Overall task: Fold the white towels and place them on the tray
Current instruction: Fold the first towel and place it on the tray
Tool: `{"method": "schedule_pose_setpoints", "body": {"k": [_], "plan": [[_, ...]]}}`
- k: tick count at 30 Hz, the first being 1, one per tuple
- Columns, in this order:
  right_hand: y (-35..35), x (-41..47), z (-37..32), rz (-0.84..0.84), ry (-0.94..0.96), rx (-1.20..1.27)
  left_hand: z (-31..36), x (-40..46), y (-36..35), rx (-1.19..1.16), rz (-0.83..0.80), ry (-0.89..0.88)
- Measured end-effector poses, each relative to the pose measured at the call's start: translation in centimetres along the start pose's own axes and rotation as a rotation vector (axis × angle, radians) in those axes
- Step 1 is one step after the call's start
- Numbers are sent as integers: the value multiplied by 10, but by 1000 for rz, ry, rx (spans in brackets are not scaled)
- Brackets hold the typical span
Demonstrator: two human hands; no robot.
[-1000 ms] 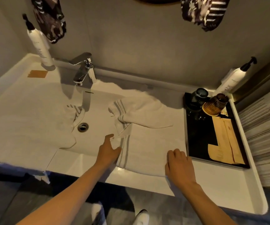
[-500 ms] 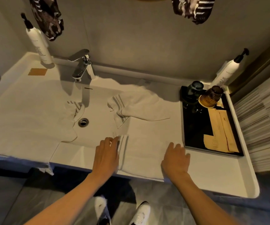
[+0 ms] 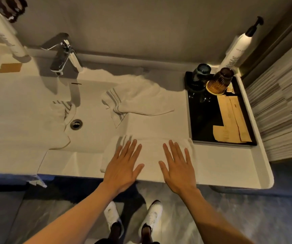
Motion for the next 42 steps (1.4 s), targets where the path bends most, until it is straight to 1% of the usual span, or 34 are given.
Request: {"method": "schedule_pose_setpoints", "body": {"k": [4, 9, 14, 16, 18, 20, 21, 22, 24, 26, 28, 30, 33, 35, 36, 37, 38, 39, 40, 42], "plan": [[-2, -2, 2, 3, -74, 38, -6, -7, 4, -27, 21, 74], [2, -3, 0, 12, -66, 24, -14, -11, 3, -15, 22, 85], [4, 1, -4, -25, -64, 47, -6, -5, 7, -38, -6, 114], [12, 2, -5, -23, -61, 81, 4, 1, 15, -3, -6, 51], [22, -1, -3, 29, -73, 104, 23, 8, 21, 36, -1, -109], [33, -4, 3, 107, -175, 94, 44, 17, 21, 35, 7, -234], [38, -5, 5, 139, -279, 100, 53, 21, 21, 30, 6, -260], [43, -7, 8, 146, -412, 128, 61, 25, 20, 30, 3, -274], [52, -7, 11, 52, -646, 254, 71, 27, 16, 49, -13, -262], [58, -3, 13, -31, -761, 415, 75, 27, 11, 61, -38, -233], [61, 3, 15, -61, -787, 603, 75, 27, 7, 49, -72, -212], [65, 8, 18, -111, -756, 758, 77, 29, 7, 35, -79, -208], [80, 9, 24, -94, -709, 851, 89, 33, 14, -10, -122, -228], [99, 11, 27, -84, -695, 807, 103, 36, 21, -95, -153, -267], [108, 13, 27, -86, -692, 749, 110, 38, 23, -185, -175, -284], [117, 16, 27, -85, -689, 693, 115, 42, 26, -332, -199, -279], [125, 19, 25, -79, -682, 649, 120, 45, 31, -530, -199, -234], [130, 24, 21, -76, -671, 624, 122, 48, 38, -749, -159, -128], [134, 28, 17, -76, -661, 623, 121, 51, 48, -949, -78, 10], [135, 35, 5, -111, -634, 663, 106, 47, 66, -1259, 49, 277]]}}
Point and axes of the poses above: each hand's wrist, its own x-axis towards the middle knuckle, its own y-axis out of the back of the hand, z = x × y, the point moved 1 cm from there along x, towards the middle knuckle, and after that the axes turned 11 degrees about -z, right-handed, at the moved point
